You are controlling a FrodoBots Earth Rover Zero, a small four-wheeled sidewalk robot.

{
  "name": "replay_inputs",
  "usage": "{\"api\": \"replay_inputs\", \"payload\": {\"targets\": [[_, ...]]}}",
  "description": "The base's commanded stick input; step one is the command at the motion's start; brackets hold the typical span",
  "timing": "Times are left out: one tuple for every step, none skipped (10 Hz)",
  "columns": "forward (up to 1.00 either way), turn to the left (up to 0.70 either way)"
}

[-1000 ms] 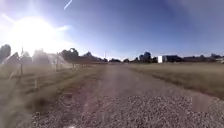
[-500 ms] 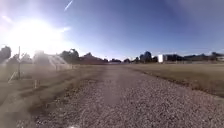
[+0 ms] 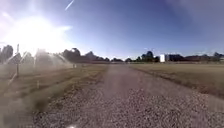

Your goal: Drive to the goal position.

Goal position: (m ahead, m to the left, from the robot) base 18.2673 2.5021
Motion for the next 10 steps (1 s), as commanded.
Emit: {"api": "replay_inputs", "payload": {"targets": [[0.5,0.0],[0.5,0.0],[0.5,0.0],[0.5,0.0],[0.5,-0.05],[0.5,-0.5],[0.5,-0.5],[0.5,-0.49],[0.5,-0.21],[0.5,-0.01]]}}
